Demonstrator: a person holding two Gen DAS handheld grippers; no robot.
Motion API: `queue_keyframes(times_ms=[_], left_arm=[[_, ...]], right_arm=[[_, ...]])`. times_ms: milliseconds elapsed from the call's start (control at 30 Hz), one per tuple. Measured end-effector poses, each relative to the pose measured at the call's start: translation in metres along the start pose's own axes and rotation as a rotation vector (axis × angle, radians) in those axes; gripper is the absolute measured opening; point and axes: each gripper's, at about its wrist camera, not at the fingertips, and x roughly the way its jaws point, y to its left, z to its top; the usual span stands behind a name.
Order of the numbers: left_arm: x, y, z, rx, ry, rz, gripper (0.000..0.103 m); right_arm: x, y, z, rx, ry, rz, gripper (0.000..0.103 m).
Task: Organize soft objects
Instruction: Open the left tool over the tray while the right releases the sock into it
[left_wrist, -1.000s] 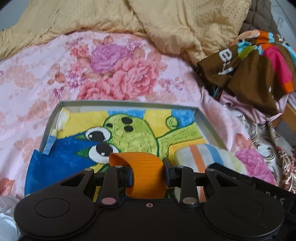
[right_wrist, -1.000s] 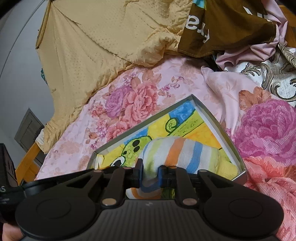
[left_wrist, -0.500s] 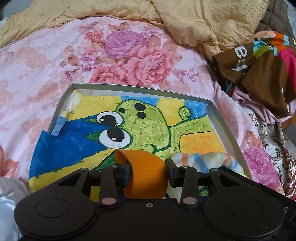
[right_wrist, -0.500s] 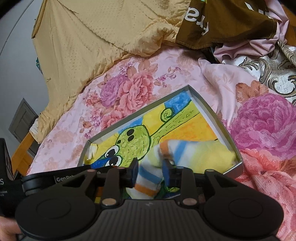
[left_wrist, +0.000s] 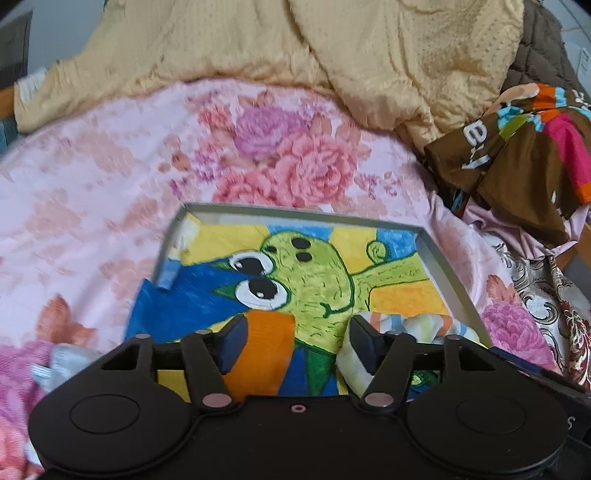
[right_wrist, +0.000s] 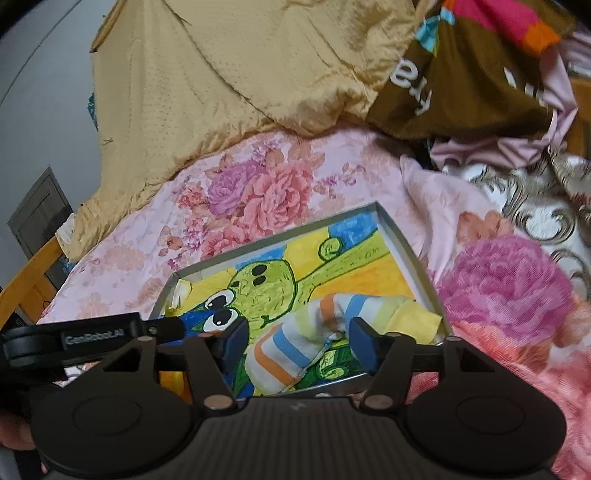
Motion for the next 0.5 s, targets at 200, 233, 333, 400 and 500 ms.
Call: queue_keyframes(times_ms=[200,233,333,400,500], left_arm=[[-0.042,-0.001,-0.006,0.019,-0.099,0.015,0.080],[-0.048,-0.001,-0.007,0.021,-0.112,0.015,0.082],[-0.068,-0.001,-0.010,0.030,-0.151,0.017,0.084],[-0.081,-0.001,-0.013,0.030,-0.174,0.011,0.090],[-0.100,-0.002,-0.021,0.028,-0.219,0.007,0.096]], right_arm=[[-0.033,0.005,0.003,-0.018,-0.090,-0.010,0.087],[-0.038,0.006,0.003,-0.021,-0.102,-0.014,0.087],[-0.053,0.007,0.003,-0.026,-0.127,-0.019,0.092],[-0.063,0.007,0.000,-0.036,-0.143,-0.021,0.096],[-0.079,0.008,-0.005,-0.047,-0.169,-0.025,0.102]])
